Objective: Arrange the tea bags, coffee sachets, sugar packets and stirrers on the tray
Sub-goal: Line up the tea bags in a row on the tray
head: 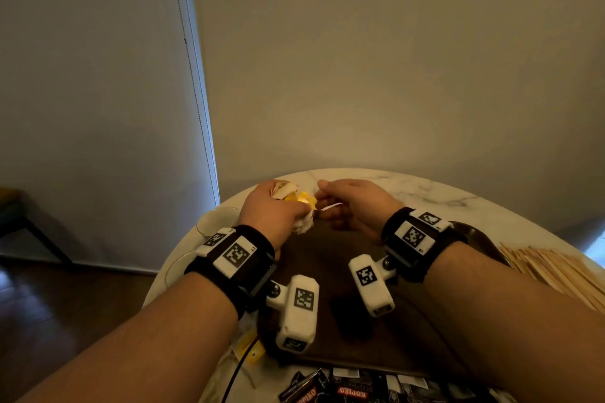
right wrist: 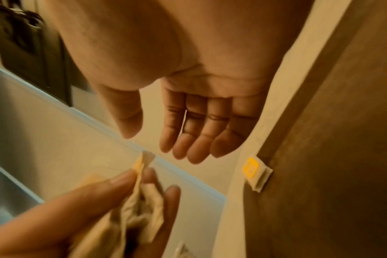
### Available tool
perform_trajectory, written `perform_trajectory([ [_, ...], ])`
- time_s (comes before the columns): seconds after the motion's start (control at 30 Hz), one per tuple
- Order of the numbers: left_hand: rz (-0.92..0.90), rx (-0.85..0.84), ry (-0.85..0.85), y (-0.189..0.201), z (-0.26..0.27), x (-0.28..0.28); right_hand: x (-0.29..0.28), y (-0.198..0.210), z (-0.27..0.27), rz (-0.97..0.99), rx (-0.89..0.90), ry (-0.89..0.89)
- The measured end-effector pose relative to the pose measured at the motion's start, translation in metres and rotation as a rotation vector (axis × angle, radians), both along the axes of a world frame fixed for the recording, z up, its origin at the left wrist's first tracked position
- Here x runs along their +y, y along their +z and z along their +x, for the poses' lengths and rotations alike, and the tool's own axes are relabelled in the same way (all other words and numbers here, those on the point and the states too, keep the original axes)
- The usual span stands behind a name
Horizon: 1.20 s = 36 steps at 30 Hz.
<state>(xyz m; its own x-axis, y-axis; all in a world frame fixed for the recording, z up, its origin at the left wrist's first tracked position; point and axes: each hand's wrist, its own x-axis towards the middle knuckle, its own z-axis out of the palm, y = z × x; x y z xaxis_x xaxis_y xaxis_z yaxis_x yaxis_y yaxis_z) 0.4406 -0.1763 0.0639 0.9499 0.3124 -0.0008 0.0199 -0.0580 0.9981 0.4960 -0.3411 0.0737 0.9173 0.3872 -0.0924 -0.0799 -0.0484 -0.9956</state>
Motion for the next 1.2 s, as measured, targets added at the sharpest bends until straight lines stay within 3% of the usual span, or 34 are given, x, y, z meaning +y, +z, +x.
perform_trajectory([
  [0.17,-0.221,-0.111,-0.036,0.012,-0.038,-0.004,-0.003,0.02,-0.042,-0.096,-0.173,0.028],
  [0.33,-0.276,-0.123,-0.083,0.012,-0.061,-0.008,0.0,0.023,-0.062,-0.123,-0.205,-0.041],
  [0.47,-0.268,-0.142,-0.075,0.014,-0.069,-0.007,0.006,0.028,-0.073,-0.201,-0.276,-0.038],
  [0.7,-0.285,-0.111,0.036,0.02,-0.071,0.009,0.0,0.041,-0.074,-0.069,-0.424,-0.161],
  [0.87,-0.266,-0.113,0.079,0.029,-0.069,0.022,-0.003,0.043,-0.071,-0.103,-0.513,-0.215],
  [1.2,-0.114,-0.116,-0.101,0.052,-0.062,0.017,0.004,0.05,-0.072,-0.119,-0.504,-0.053],
])
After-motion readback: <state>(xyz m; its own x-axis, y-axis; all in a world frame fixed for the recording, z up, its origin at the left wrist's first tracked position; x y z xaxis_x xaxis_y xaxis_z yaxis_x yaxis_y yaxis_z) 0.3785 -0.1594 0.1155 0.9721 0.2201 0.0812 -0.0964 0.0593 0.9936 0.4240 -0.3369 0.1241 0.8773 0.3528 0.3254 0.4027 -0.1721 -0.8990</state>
